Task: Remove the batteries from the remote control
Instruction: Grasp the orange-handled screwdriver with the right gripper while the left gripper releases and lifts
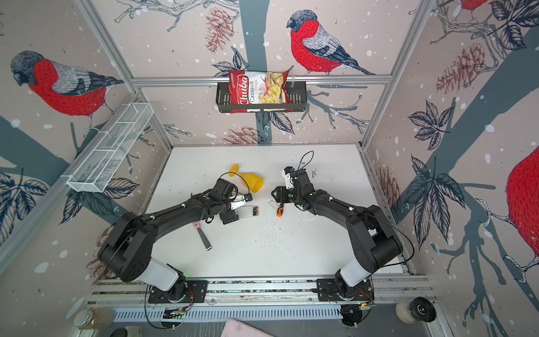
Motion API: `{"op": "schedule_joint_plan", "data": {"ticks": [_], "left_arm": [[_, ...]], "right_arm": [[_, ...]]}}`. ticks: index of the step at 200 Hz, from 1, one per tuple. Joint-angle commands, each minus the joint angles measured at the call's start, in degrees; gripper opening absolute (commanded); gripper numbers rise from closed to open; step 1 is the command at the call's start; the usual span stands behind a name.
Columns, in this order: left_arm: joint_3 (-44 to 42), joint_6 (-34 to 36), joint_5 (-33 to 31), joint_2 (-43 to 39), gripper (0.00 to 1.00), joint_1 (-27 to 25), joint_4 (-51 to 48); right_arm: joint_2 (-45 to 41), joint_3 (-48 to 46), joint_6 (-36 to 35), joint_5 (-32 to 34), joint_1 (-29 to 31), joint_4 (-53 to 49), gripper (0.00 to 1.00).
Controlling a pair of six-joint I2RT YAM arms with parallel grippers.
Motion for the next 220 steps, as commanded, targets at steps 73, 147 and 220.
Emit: {"op": "schedule_joint_plan", "data": {"ticks": [73, 147, 220], "left_arm": [[-0.23, -27.7, -7.7, -10.96, 0.98, -0.97, 21.53], [-4.96, -50.35, -10.05, -13.0, 0.97, -1.28, 30.14], [-13.98, -62.19, -10.65, -17.35, 0.94, -1.3, 40.08]], "right_arm": [[-2.08, -3.77, -2.12, 15.2, 3.16, -9.05, 0.49], [4.29, -0.92, -1.15, 14.89, 5.53, -12.39, 0.52], [9.23, 2.45, 0.53, 18.62, 7.76, -15.6, 0.36]]}}
